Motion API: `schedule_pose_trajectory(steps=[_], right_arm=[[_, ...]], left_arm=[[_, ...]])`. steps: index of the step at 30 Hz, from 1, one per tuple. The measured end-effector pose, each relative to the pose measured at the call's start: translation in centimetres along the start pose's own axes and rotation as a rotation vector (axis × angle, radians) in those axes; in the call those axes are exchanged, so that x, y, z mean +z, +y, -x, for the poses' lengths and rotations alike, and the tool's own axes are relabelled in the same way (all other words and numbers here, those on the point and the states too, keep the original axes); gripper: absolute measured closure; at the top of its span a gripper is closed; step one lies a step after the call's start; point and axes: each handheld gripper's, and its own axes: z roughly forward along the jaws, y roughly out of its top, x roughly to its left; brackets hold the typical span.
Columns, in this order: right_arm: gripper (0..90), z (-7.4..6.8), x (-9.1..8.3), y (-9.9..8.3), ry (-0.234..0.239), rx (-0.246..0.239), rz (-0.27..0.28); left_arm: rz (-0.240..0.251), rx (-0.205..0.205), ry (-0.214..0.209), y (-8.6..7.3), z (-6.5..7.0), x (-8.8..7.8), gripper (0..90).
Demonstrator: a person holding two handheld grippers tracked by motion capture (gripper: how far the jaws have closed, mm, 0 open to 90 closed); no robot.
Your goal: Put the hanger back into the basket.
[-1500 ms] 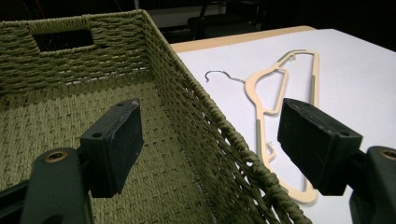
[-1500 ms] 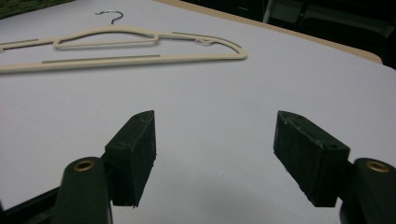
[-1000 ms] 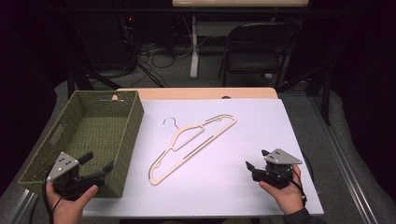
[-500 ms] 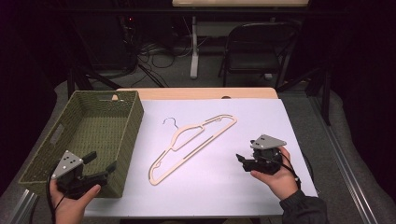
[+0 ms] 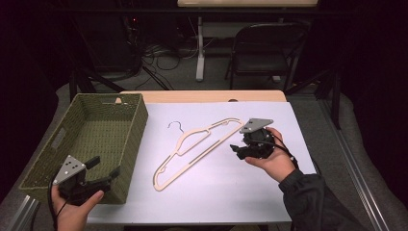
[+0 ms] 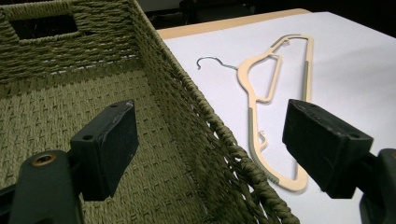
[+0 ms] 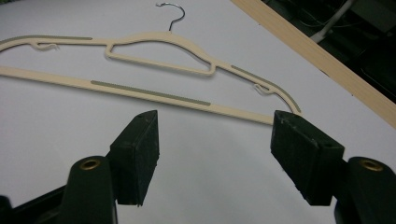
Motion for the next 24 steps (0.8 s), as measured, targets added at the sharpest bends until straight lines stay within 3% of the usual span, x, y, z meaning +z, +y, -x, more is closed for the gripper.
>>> schedule_pose_trajectory(steps=[4,13,24], right_arm=[[32.7,0.7,1.0,1.1,0.03,0.024,-0.017],[35.5,0.9,2.9,3.0,0.039,-0.03,-0.062],[38.0,0.7,5.2,5.7,0.099,-0.085,-0.119]], left_arm=[[0.004,-0.007,0.002,0.0,-0.1,-0.1,18.2],[0.0,-0.009,0.002,-0.1,-0.1,-0.1,18.3],[0.0,-0.014,-0.004,-0.2,-0.2,-0.1,18.3]])
